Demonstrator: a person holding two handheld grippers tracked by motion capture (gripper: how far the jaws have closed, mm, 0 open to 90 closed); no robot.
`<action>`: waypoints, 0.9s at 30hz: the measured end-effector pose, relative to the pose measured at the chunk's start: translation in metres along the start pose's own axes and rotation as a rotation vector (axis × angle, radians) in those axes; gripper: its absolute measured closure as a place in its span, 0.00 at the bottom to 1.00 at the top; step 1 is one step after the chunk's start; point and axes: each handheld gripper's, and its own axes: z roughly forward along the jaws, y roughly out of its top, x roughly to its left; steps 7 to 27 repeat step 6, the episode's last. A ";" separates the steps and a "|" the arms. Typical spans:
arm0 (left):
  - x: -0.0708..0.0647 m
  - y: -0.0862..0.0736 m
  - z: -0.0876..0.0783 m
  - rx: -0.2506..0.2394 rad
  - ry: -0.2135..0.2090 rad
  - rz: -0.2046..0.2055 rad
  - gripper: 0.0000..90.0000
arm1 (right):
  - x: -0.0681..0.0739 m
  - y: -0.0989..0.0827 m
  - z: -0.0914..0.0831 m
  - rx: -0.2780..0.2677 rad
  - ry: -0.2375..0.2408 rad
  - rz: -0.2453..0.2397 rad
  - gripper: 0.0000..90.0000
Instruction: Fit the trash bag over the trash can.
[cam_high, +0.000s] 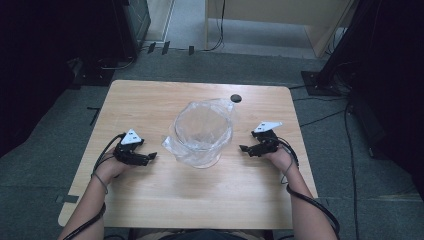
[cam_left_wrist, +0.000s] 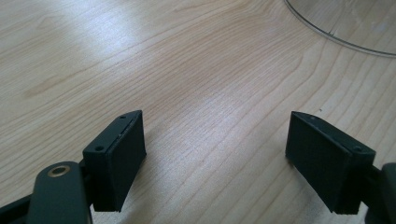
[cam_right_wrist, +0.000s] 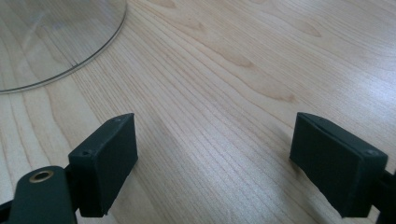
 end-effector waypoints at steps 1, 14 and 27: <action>0.000 0.000 0.000 0.000 0.001 0.000 0.22 | 0.000 0.000 0.000 0.001 0.002 0.002 0.17; 0.000 0.000 0.000 0.000 0.007 0.001 0.22 | 0.000 0.000 0.000 -0.005 0.006 0.031 0.16; 0.000 0.000 0.000 0.000 0.007 0.001 0.22 | 0.000 0.000 0.000 -0.005 0.006 0.031 0.16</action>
